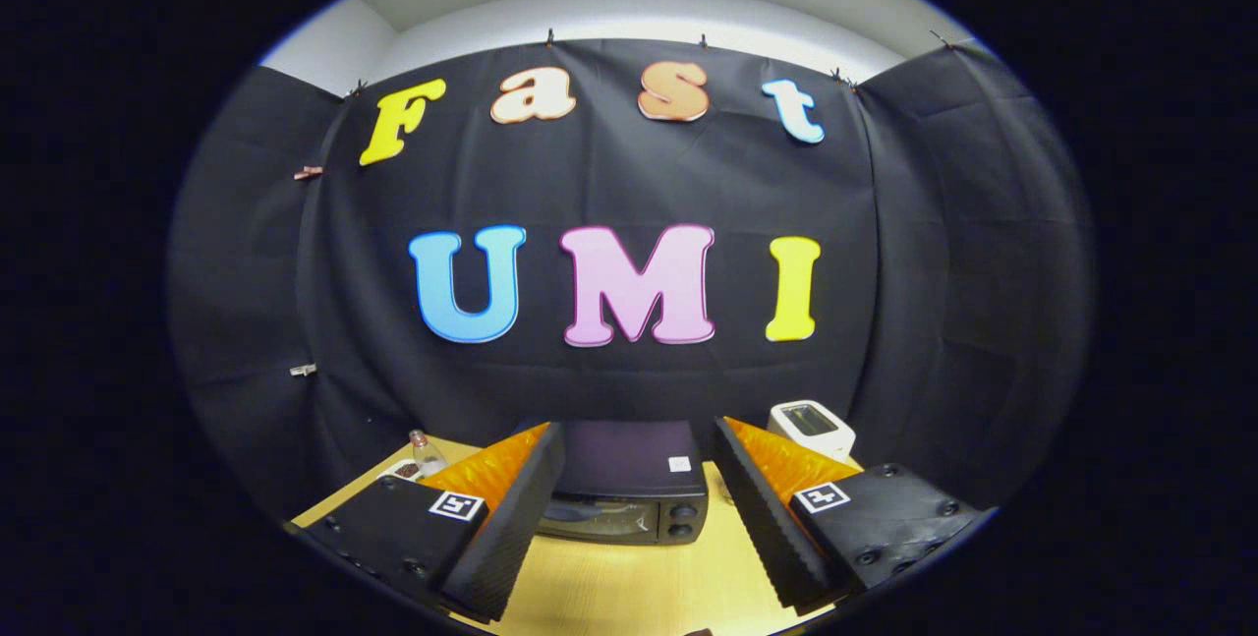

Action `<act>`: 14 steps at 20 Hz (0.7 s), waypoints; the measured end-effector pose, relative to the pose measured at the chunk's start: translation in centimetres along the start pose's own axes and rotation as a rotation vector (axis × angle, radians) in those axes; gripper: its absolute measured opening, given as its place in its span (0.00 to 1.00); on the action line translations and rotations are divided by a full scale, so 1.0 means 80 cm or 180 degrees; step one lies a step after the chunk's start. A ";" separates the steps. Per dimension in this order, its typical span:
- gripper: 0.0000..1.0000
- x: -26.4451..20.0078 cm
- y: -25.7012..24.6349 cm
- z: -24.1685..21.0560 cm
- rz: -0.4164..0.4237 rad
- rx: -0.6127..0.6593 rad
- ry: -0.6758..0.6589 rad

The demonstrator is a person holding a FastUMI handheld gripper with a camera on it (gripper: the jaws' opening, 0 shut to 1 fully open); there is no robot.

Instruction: Open the toaster oven, put the food inside, and close the toaster oven door.

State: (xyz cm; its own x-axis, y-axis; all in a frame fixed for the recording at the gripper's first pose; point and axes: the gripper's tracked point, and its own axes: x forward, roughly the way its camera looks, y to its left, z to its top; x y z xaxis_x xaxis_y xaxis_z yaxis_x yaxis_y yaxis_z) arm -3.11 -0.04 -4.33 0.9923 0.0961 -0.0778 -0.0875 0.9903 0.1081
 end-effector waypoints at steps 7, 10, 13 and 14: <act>0.98 -0.064 -0.049 0.054 -0.0193 0.0210 -0.0296; 0.98 -0.075 -0.067 0.057 -0.0235 0.0185 -0.0289; 0.98 -0.082 -0.074 0.067 -0.0269 0.0135 -0.0347; 0.98 -0.085 -0.074 0.068 -0.0262 0.0106 -0.0357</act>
State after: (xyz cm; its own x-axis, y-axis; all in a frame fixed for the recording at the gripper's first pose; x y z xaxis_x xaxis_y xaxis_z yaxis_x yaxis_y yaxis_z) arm -8.84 -7.13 0.96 0.9997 0.0011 0.0233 -0.0043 0.9903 0.1388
